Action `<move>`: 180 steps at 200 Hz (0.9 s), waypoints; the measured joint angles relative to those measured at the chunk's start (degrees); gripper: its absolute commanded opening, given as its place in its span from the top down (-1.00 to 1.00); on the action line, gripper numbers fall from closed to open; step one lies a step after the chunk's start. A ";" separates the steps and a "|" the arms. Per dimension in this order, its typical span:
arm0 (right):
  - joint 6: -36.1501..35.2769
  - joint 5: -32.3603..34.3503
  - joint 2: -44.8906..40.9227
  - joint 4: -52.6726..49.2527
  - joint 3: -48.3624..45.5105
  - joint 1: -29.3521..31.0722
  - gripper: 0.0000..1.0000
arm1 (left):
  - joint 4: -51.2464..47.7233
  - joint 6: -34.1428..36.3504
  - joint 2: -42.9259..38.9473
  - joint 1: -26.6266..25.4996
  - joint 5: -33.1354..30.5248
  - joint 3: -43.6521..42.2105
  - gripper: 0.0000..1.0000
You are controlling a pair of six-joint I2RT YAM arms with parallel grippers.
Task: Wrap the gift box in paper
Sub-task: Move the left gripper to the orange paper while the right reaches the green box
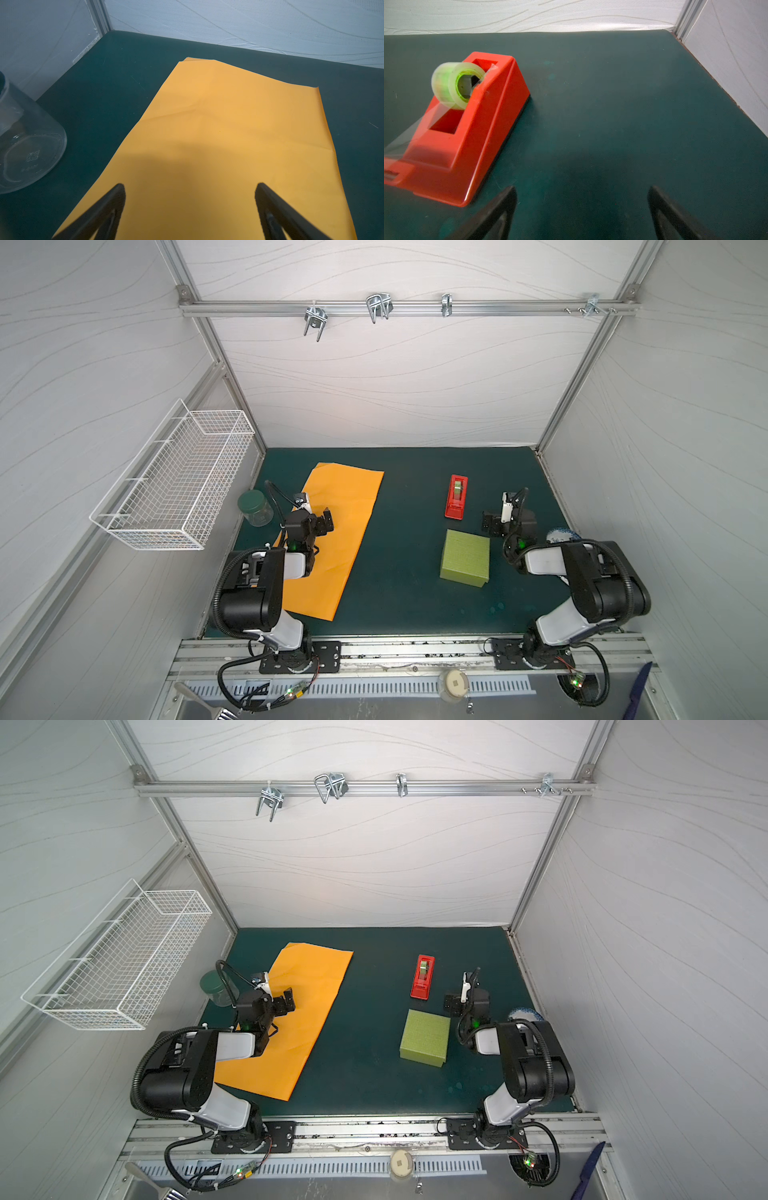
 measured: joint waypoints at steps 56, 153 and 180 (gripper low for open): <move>0.00 -0.02 0.00 0.00 0.00 0.00 -0.98 | -0.02 0.00 0.00 0.00 0.02 0.00 -0.98; -0.37 8.26 -3.21 -1.66 -0.13 2.97 -0.98 | -3.65 -0.42 -3.65 0.00 -1.11 -0.24 -0.97; 2.08 14.19 -15.87 -9.90 0.17 5.60 -0.98 | -16.39 -4.92 -13.53 0.00 -3.58 3.10 -0.94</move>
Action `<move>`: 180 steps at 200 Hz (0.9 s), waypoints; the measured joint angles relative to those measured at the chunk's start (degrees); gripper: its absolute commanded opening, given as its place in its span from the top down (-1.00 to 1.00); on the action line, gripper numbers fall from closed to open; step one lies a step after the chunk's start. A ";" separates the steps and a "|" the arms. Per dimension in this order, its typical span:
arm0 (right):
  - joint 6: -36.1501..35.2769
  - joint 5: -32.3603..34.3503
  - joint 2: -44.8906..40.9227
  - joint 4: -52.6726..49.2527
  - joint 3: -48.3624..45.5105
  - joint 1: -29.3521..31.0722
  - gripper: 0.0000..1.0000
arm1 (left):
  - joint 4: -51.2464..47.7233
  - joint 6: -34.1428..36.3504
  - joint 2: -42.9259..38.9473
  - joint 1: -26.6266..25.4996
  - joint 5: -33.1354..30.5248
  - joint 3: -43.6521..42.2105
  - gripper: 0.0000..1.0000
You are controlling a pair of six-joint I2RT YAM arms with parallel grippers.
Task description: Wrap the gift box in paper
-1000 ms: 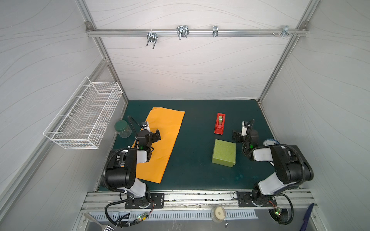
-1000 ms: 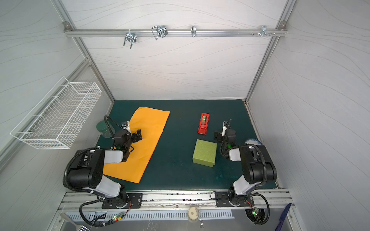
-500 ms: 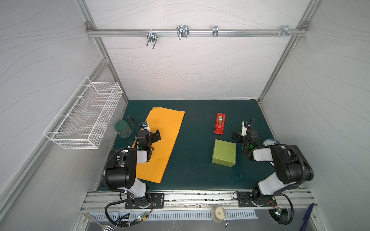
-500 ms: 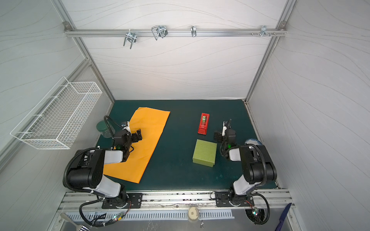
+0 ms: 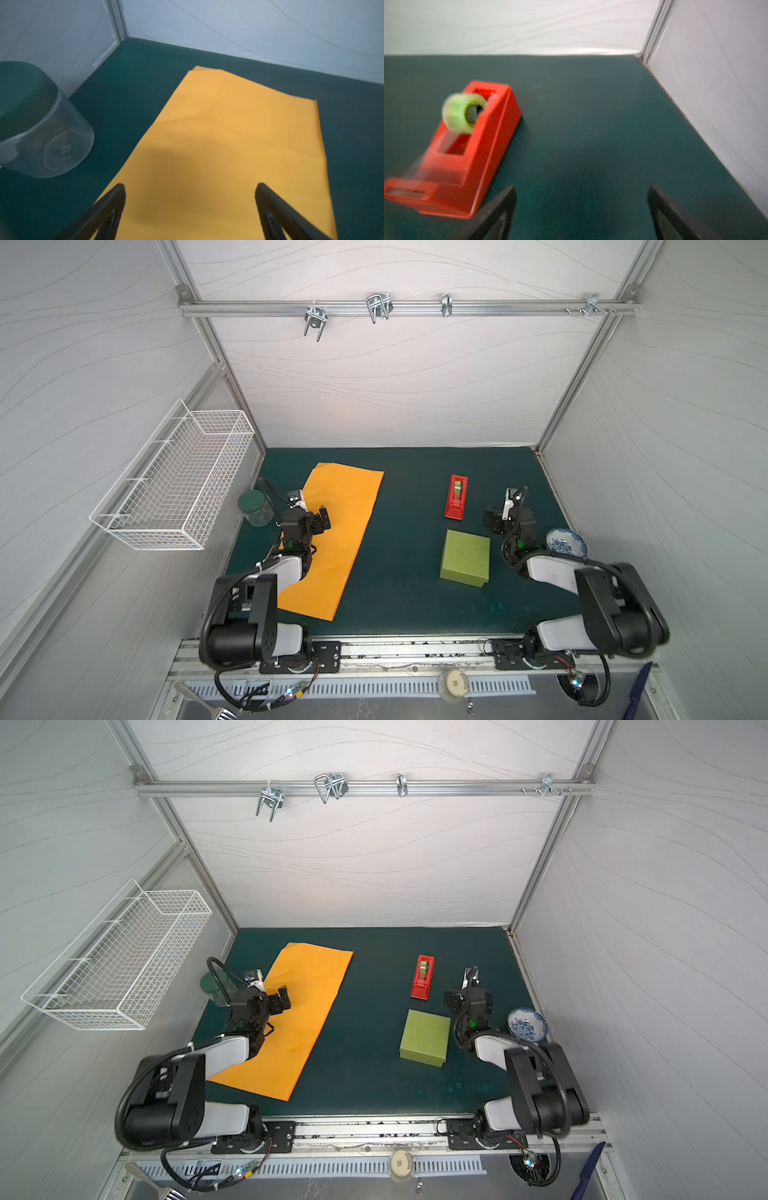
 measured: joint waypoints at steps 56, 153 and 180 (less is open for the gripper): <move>12.66 -0.61 -20.00 -16.48 4.59 7.41 -0.99 | -13.44 -13.18 1.77 -2.82 12.26 12.66 -0.72; 11.04 -6.05 -9.40 -29.81 14.93 26.25 -0.98 | -43.04 -4.57 31.06 -20.90 7.21 44.63 -0.46; 10.49 -6.12 -8.98 -30.01 14.93 26.25 -0.98 | -47.89 -2.60 36.83 -21.05 5.86 51.19 -0.33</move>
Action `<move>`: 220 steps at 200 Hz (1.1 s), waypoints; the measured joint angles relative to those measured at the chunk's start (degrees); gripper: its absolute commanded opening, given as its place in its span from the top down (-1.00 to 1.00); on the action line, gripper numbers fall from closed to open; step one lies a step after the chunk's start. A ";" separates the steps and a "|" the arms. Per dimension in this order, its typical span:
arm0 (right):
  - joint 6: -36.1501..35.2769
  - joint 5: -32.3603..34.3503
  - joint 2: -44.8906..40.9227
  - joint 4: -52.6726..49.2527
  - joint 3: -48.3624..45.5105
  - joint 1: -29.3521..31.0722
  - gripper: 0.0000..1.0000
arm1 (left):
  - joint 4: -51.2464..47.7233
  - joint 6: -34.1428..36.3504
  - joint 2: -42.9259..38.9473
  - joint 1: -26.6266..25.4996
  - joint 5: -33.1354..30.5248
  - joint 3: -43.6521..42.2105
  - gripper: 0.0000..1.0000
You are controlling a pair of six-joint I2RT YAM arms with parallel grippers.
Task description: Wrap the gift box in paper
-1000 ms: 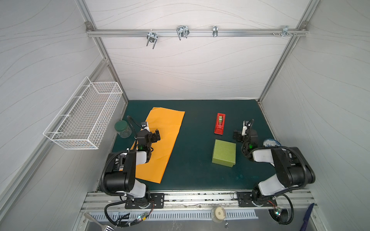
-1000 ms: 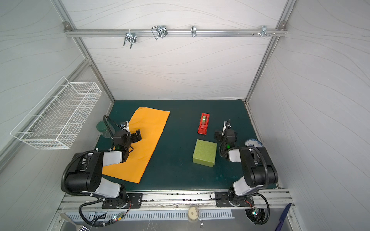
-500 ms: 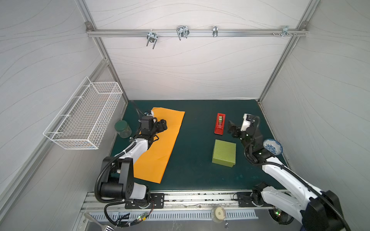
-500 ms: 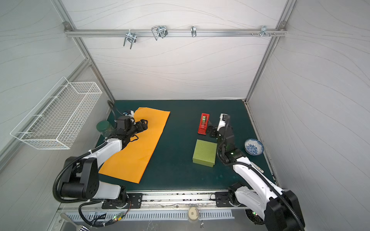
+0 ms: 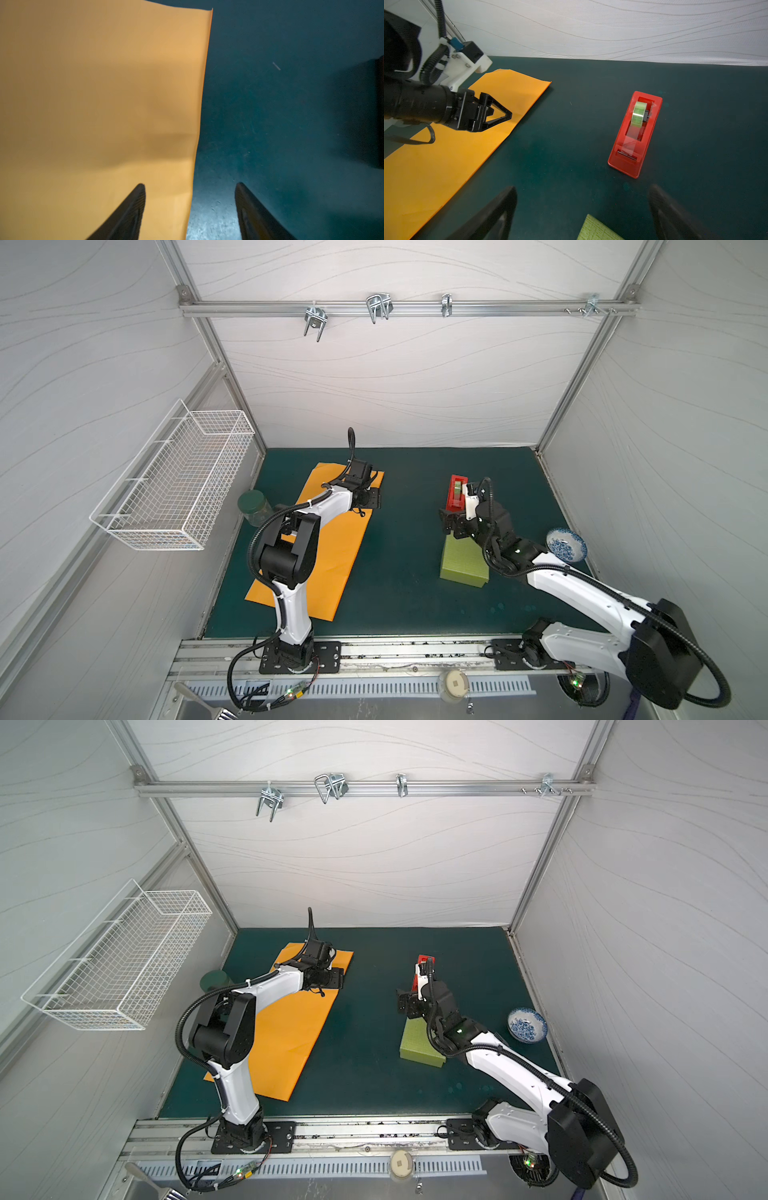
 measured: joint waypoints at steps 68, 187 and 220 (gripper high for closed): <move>-0.39 -0.81 1.31 0.46 -0.44 -0.42 -0.99 | -9.46 3.56 11.58 -1.09 -2.75 14.25 -0.20; 1.46 -4.87 2.29 1.09 -3.26 -4.00 -0.98 | -16.72 7.89 19.78 -2.73 -10.29 25.24 0.52; 1.64 -5.14 2.29 1.36 -3.34 -4.07 -0.98 | -16.87 9.49 19.82 -3.19 -12.02 25.24 0.71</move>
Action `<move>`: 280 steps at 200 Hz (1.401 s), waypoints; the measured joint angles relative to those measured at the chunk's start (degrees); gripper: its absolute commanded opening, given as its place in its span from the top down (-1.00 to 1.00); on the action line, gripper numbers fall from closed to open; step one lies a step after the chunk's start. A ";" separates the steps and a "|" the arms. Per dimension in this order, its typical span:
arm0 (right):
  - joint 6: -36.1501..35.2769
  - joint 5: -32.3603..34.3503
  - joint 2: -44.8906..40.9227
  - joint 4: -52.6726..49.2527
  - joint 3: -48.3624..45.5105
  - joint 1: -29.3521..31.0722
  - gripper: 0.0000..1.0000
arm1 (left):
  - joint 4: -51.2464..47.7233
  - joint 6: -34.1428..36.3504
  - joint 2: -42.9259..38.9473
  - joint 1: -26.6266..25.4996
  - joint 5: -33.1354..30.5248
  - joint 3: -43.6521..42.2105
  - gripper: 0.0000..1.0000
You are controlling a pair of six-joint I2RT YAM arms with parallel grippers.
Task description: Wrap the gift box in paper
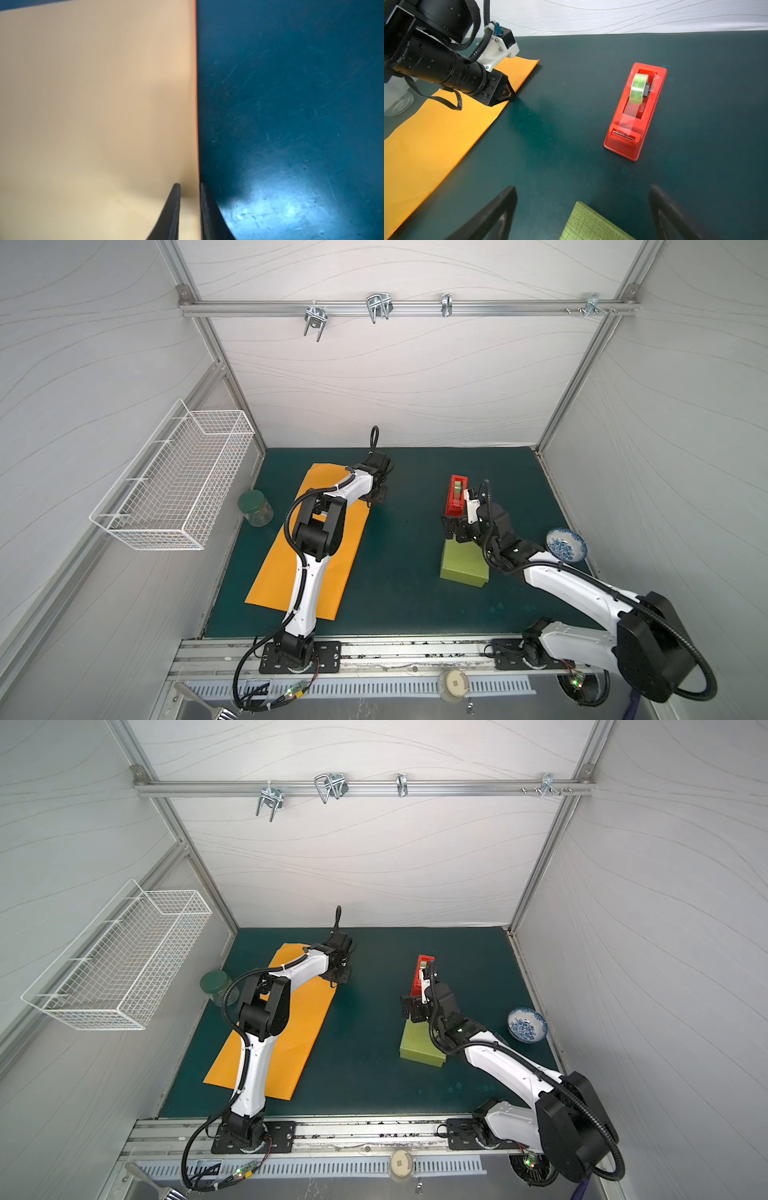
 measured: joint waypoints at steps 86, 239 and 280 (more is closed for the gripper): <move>0.96 -1.09 -0.02 0.42 -0.79 -1.42 -0.99 | 6.19 2.21 -4.20 -0.20 4.72 -7.89 1.00; 5.16 -1.90 -3.48 0.37 -3.30 -8.92 -0.98 | 25.05 5.22 -28.61 -10.12 23.47 -39.23 0.01; 5.77 -3.21 -3.45 0.35 -3.30 -8.92 -0.98 | 22.53 3.26 -20.96 -7.87 5.70 -27.21 -0.32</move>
